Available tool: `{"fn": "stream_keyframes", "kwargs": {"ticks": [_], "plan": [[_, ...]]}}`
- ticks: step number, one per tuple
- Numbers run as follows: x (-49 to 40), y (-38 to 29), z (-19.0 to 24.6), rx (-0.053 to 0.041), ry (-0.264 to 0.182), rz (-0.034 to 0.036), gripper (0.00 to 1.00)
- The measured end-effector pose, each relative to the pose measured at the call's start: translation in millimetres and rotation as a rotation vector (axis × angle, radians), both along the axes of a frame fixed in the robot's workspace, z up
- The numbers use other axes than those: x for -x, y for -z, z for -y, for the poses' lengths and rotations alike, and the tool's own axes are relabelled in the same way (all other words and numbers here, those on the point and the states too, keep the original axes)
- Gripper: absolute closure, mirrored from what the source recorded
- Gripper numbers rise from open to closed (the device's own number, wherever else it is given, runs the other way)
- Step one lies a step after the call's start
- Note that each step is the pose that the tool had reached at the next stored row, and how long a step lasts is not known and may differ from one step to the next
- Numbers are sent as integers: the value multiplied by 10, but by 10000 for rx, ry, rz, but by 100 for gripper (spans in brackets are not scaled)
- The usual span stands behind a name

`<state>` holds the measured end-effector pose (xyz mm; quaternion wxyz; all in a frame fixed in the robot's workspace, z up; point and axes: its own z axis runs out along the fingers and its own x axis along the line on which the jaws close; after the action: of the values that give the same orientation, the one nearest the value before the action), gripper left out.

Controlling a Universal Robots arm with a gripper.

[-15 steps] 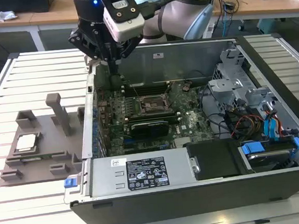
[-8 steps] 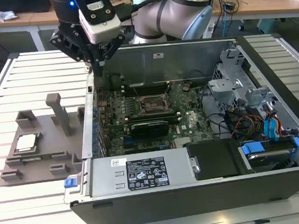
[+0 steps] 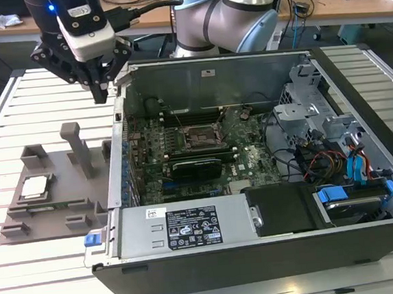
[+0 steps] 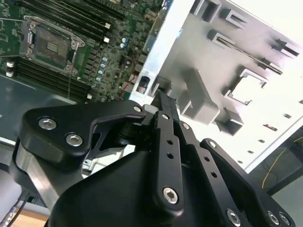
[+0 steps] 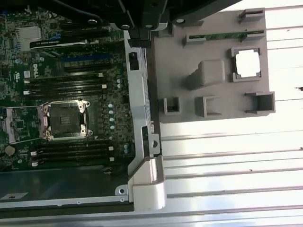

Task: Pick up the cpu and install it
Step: 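Reach for the cpu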

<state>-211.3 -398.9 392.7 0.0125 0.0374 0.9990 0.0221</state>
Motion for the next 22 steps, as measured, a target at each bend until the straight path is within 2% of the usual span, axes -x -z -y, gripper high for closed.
{"fn": "stream_keyframes", "kwargs": {"ticks": [10, 14, 22], "plan": [[215, 5, 0, 0, 0, 0, 89], [376, 8, 0, 0, -1, 0, 89], [545, 12, 0, 0, -1, 0, 89]]}}
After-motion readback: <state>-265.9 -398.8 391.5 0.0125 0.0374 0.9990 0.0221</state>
